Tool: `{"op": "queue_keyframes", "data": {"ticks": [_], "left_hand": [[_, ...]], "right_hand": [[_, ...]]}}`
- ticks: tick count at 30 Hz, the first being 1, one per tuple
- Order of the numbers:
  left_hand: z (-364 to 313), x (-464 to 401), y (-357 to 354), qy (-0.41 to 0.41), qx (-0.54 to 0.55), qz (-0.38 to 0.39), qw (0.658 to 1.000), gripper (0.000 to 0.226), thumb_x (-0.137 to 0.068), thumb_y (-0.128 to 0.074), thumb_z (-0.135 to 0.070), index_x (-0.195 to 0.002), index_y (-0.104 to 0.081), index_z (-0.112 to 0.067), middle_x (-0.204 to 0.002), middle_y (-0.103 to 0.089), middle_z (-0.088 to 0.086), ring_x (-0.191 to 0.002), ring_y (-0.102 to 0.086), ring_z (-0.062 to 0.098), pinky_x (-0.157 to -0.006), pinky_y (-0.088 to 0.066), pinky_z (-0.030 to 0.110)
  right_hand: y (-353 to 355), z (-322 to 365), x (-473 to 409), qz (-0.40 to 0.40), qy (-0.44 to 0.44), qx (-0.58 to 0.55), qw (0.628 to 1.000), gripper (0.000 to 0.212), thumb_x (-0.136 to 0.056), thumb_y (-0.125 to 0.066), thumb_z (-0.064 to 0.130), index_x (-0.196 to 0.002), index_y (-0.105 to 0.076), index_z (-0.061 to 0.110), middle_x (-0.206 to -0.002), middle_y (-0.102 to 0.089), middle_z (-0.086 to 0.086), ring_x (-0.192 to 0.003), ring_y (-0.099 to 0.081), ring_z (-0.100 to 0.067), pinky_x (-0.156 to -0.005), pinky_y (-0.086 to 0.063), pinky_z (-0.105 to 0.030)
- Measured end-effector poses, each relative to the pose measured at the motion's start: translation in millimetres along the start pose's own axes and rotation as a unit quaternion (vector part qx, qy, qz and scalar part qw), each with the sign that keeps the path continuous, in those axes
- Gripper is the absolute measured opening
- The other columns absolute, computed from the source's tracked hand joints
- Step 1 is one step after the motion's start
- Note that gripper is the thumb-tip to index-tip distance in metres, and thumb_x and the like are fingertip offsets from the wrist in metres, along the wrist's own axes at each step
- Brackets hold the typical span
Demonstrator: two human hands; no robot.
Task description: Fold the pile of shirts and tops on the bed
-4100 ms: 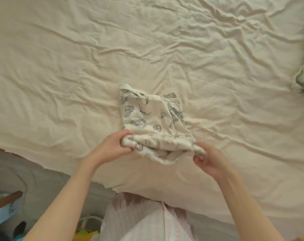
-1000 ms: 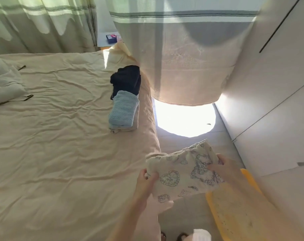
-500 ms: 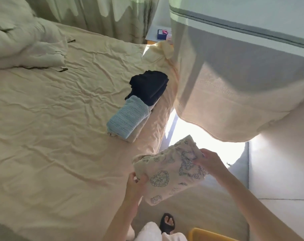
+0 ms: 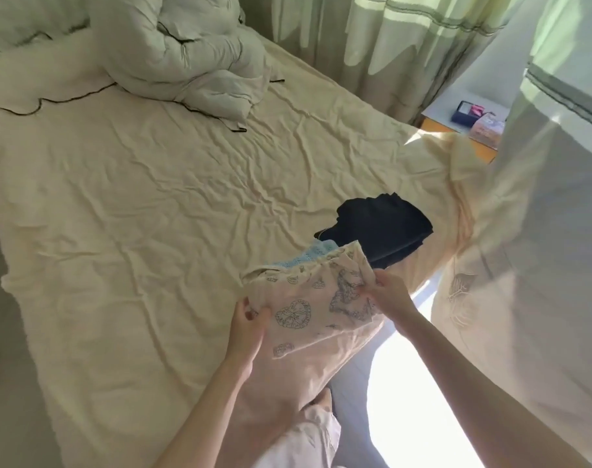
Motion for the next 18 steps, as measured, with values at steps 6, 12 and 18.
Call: {"op": "queue_keyframes", "data": {"ticks": [6, 12, 18], "left_hand": [[-19, -56, -20, 0.002, -0.001, -0.070, 0.998, 0.025, -0.089, -0.058, -0.012, -0.112, -0.050, -0.017, -0.102, -0.061, 0.008, -0.094, -0.058, 0.024, -0.075, -0.047, 0.031], [14, -91, -39, 0.111, -0.046, -0.091, 0.988, 0.045, -0.091, -0.058, -0.018, -0.132, -0.039, -0.015, -0.120, -0.054, 0.008, -0.101, -0.054, 0.022, -0.077, -0.047, 0.029], [2, -78, -61, -0.003, -0.207, -0.190, 0.960, 0.065, -0.092, -0.054, -0.007, -0.146, -0.020, -0.010, -0.148, -0.025, 0.012, -0.137, -0.027, 0.023, -0.112, -0.026, 0.030]], "right_hand": [[-16, 14, -89, 0.059, 0.008, 0.047, 0.997, 0.012, -0.084, -0.060, 0.006, -0.091, -0.063, 0.014, -0.082, -0.061, 0.003, -0.082, -0.058, -0.015, -0.078, -0.050, -0.037], [-27, -15, -145, 0.112, -0.062, 0.098, 0.987, 0.012, -0.088, -0.055, 0.008, -0.098, -0.059, 0.013, -0.087, -0.058, 0.002, -0.087, -0.056, -0.017, -0.080, -0.051, -0.038], [-22, -29, -177, 0.137, -0.108, 0.126, 0.977, 0.012, -0.091, -0.055, 0.018, -0.086, -0.064, 0.011, -0.078, -0.059, 0.000, -0.073, -0.052, -0.014, -0.065, -0.044, -0.028]]}}
Point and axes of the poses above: each hand's wrist, its own x-axis away from the middle knuckle, its own y-axis out of the back of the hand, z = x × y, the point moved 5 cm from there along -x, towards the middle knuckle
